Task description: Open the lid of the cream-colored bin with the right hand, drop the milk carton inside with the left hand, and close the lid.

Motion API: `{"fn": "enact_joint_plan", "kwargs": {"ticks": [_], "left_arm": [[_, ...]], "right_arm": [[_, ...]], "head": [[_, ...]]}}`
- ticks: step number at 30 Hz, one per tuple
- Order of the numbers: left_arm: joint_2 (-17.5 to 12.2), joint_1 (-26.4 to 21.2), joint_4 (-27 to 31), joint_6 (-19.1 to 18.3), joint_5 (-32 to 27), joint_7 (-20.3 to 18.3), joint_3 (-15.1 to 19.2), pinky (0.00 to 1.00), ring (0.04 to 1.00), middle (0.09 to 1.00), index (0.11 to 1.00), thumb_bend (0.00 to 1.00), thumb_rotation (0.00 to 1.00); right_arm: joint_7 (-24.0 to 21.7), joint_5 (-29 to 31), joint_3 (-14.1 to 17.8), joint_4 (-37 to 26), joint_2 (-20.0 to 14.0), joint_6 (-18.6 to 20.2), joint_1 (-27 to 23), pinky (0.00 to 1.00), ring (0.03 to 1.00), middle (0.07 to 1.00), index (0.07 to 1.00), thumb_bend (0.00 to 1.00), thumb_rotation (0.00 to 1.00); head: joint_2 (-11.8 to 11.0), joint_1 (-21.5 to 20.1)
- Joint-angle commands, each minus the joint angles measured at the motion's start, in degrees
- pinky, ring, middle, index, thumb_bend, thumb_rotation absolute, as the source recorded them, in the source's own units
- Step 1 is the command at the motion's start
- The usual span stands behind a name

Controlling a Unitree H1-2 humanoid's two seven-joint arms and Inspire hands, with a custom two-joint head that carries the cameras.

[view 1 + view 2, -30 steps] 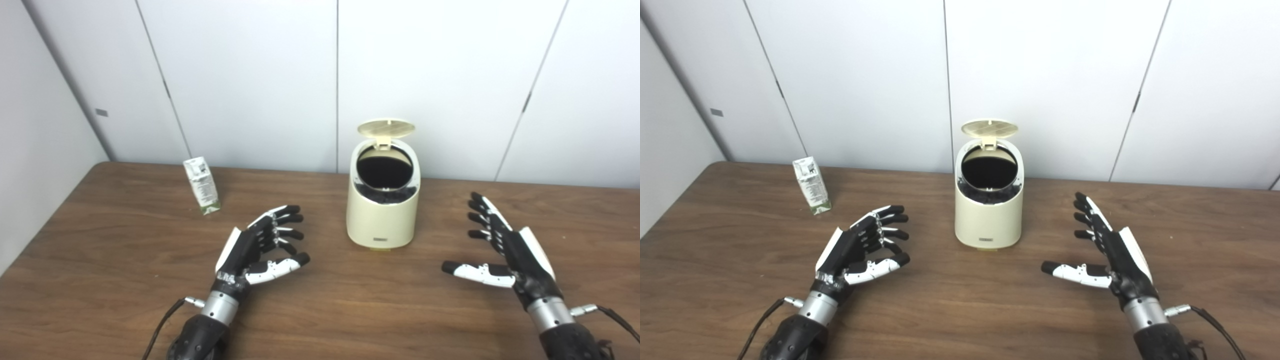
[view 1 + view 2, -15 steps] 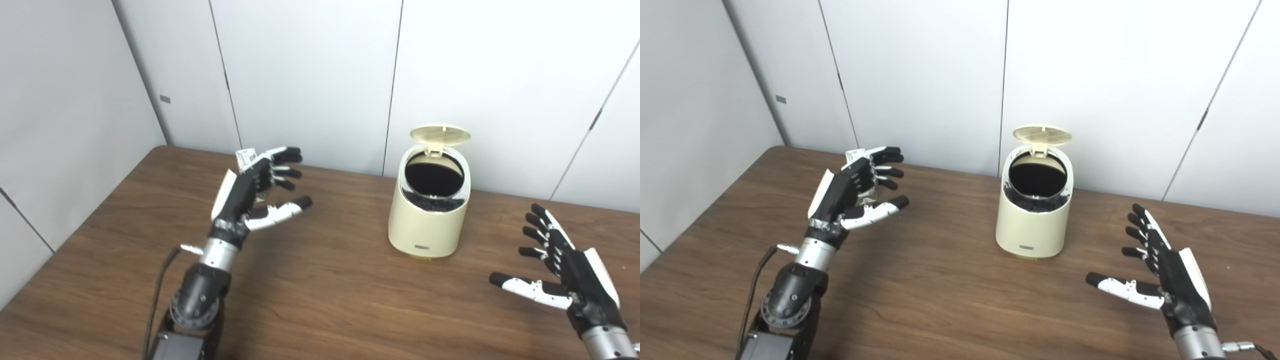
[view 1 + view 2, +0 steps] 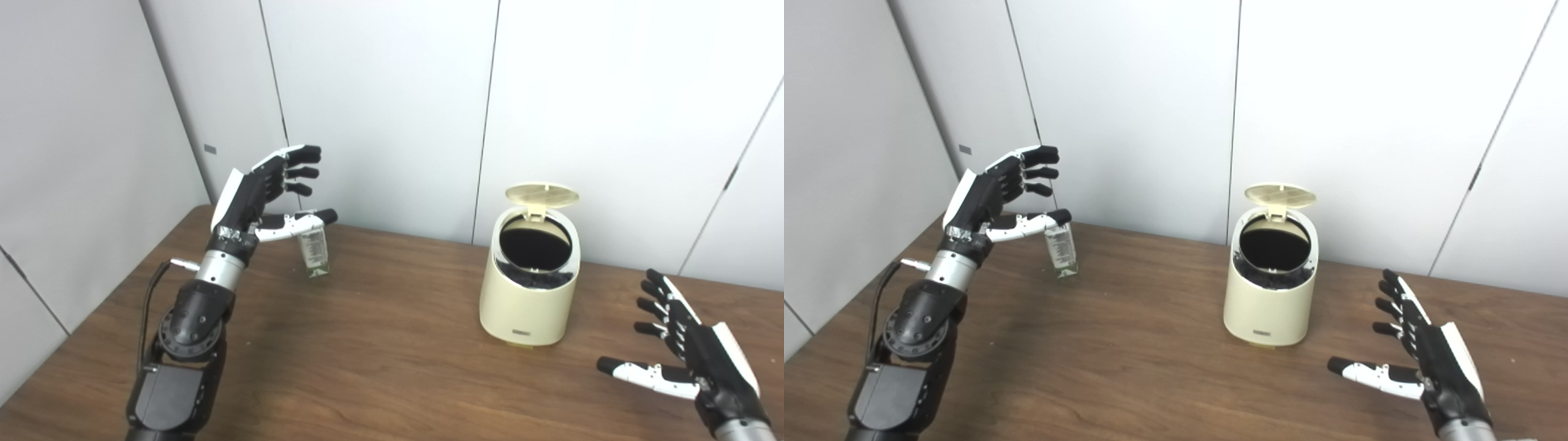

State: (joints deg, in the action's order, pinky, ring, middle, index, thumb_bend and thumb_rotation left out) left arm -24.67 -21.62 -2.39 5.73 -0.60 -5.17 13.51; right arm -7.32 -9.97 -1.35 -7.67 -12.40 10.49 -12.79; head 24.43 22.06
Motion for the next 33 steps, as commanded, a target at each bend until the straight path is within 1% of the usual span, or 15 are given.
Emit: {"fn": "enact_joint_plan", "kwargs": {"ticks": [1, 5, 7, 10, 11, 14, 15, 16, 18, 20, 24, 28, 31, 32, 33], "left_arm": [[-2.1, -3.4, -0.9, 2.8, 0.5, 1.1, 0.8, 0.60, 0.747, 0.786, 0.797, 0.81, 0.11], [-2.7, -5.2, -5.7, 5.2, 2.2, 2.7, 0.7, 0.59, 0.753, 0.777, 0.796, 0.82, 0.11], [-3.2, -6.0, -8.2, 6.7, 3.8, 3.6, 0.3, 0.62, 0.765, 0.782, 0.797, 0.82, 0.13], [-4.2, -7.2, -12.1, 7.8, 6.7, 4.8, -0.4, 0.70, 0.825, 0.819, 0.817, 0.82, 0.12], [-4.6, -7.5, -13.4, 8.1, 7.2, 4.9, -0.6, 0.75, 0.858, 0.842, 0.835, 0.82, 0.12], [-5.6, -8.6, -17.7, 9.2, 7.3, 4.5, -1.3, 0.86, 0.916, 0.880, 0.865, 0.83, 0.12], [-6.0, -9.0, -19.4, 10.2, 7.3, 4.4, -1.5, 0.88, 0.918, 0.885, 0.869, 0.84, 0.12], [-6.3, -9.4, -21.4, 11.5, 7.4, 4.6, -1.7, 0.86, 0.906, 0.884, 0.868, 0.85, 0.13], [-6.6, -10.0, -24.8, 14.1, 7.4, 5.2, -2.0, 0.77, 0.854, 0.863, 0.850, 0.88, 0.14], [-6.6, -10.6, -28.2, 16.5, 6.1, 5.0, -1.8, 0.75, 0.835, 0.854, 0.841, 0.90, 0.14], [-6.6, -11.8, -34.1, 19.5, 2.4, 2.6, -1.8, 0.80, 0.868, 0.870, 0.855, 0.93, 0.16], [-6.1, -12.5, -38.4, 20.9, 0.3, 1.6, -1.5, 0.93, 0.933, 0.921, 0.895, 0.95, 0.19], [-5.7, -12.6, -40.0, 21.0, -0.1, 2.0, -1.5, 0.94, 0.947, 0.935, 0.916, 0.96, 0.22], [-5.4, -12.8, -40.8, 21.0, -0.5, 2.1, -1.3, 0.93, 0.940, 0.933, 0.917, 0.96, 0.23], [-5.2, -12.9, -41.5, 21.1, -0.6, 2.6, -1.2, 0.87, 0.916, 0.923, 0.914, 0.97, 0.23]], "right_arm": [[0.3, 0.5, 0.2, -2.2, -0.1, -1.5, -2.3, 0.80, 0.912, 0.951, 0.971, 0.69, 0.09], [0.2, -0.1, 0.0, -2.9, -0.3, -0.7, -2.5, 0.79, 0.905, 0.948, 0.966, 0.69, 0.08], [0.3, -0.4, -0.2, -3.4, -0.3, -0.1, -2.6, 0.78, 0.904, 0.945, 0.964, 0.69, 0.07], [0.2, -0.6, -0.3, -4.1, -0.4, 0.6, -2.6, 0.78, 0.900, 0.944, 0.963, 0.68, 0.05], [0.2, -0.5, -0.3, -4.3, -0.4, 0.6, -2.6, 0.78, 0.900, 0.942, 0.963, 0.68, 0.06], [0.3, -0.7, -0.3, -4.5, -0.5, 0.4, -2.5, 0.78, 0.896, 0.936, 0.958, 0.69, 0.07], [0.4, -0.7, -0.3, -4.6, -0.5, 0.4, -2.5, 0.77, 0.894, 0.934, 0.956, 0.69, 0.06], [0.3, -0.8, -0.3, -5.0, -0.5, 0.6, -2.4, 0.77, 0.890, 0.931, 0.954, 0.70, 0.06], [0.3, -0.9, -0.3, -5.9, -0.4, 1.4, -2.3, 0.75, 0.886, 0.928, 0.954, 0.69, 0.04], [0.1, -0.8, -0.3, -6.6, -0.4, 2.2, -2.3, 0.76, 0.890, 0.929, 0.959, 0.68, 0.04], [0.3, -1.1, -0.4, -7.2, -0.6, 2.3, -2.1, 0.77, 0.890, 0.926, 0.960, 0.68, 0.02], [-0.1, -2.5, -1.0, -8.5, -1.4, 2.0, -1.5, 0.78, 0.883, 0.924, 0.954, 0.70, 0.00], [-0.4, -3.0, -1.2, -9.4, -1.7, 2.6, -1.2, 0.78, 0.885, 0.926, 0.956, 0.70, 0.00], [-0.5, -3.2, -1.3, -9.8, -1.8, 3.2, -1.1, 0.79, 0.887, 0.927, 0.957, 0.70, 0.00], [-0.6, -3.2, -1.2, -10.1, -1.8, 3.4, -1.0, 0.79, 0.885, 0.929, 0.956, 0.70, 0.00]], "head": [[0.1, 0.0], [0.1, 0.0], [0.1, -0.1], [0.1, -0.3], [0.0, -0.3], [0.1, -0.7], [0.2, -0.8], [0.2, -1.1], [0.2, -1.3], [0.2, -1.5], [0.3, -2.3], [0.4, -3.0], [0.4, -3.2], [0.4, -3.2], [0.5, -3.4]]}}
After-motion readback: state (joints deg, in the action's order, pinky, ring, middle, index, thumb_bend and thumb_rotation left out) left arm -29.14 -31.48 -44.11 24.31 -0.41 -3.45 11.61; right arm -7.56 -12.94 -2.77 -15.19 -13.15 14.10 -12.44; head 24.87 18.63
